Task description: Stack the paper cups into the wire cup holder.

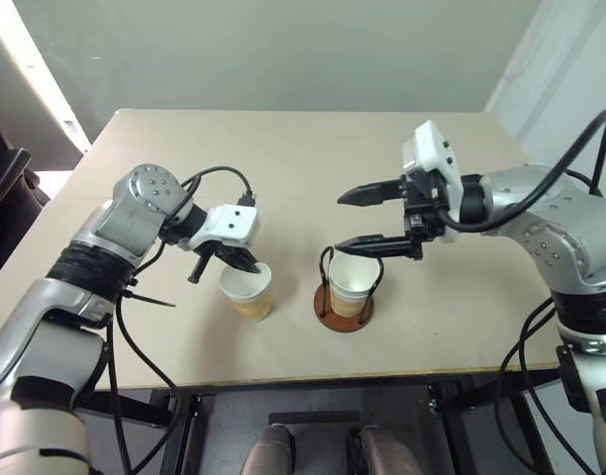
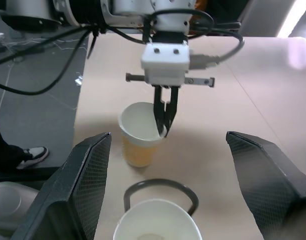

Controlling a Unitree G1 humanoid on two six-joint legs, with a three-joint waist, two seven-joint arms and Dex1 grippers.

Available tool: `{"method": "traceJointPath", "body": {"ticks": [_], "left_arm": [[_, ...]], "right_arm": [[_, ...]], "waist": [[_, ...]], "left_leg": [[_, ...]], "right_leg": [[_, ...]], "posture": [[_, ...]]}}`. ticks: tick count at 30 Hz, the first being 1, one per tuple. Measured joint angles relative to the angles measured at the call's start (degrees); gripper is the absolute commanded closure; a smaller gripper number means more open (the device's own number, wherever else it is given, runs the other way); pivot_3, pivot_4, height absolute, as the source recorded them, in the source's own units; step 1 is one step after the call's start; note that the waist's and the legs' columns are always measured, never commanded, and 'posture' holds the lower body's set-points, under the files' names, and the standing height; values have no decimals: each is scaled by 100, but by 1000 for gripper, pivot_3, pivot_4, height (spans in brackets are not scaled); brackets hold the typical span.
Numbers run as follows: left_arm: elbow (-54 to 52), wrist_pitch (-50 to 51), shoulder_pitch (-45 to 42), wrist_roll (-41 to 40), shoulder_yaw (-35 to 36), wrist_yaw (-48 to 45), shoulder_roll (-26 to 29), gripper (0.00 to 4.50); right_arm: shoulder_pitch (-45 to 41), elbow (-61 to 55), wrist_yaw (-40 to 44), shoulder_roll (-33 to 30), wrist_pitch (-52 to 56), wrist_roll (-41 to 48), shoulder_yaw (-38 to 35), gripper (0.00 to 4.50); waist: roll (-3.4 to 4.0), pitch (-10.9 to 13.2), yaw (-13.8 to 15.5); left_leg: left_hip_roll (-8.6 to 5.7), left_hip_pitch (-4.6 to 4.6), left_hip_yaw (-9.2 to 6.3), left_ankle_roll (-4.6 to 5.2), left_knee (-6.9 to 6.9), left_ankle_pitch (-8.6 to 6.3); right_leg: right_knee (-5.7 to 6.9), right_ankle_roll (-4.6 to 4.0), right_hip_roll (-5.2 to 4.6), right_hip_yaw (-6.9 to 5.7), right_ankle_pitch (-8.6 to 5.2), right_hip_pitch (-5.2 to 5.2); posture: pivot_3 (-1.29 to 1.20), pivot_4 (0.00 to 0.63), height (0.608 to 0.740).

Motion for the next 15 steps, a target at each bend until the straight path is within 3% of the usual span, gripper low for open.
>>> {"method": "traceJointPath", "body": {"ticks": [7,15], "left_arm": [[297,-86,-1098,-722,-35,-5,285,4466],[1115,-295,-2838,-1806,-241,-8,-425,4466]], "right_arm": [[1063,-330,621,-1188,267,480,-933,681],[1545,-312,761,-1636,154,490,-1338,681]], "waist": [[0,0,91],[7,4,73]], "left_leg": [[2,-36,6,14,35,-7],[2,-39,38,52,86,-31]], "right_leg": [[-8,19,-2,0,-6,-3],[-16,66,-7,20,10,14]], "posture": [[0,150,740],[0,150,740]]}}
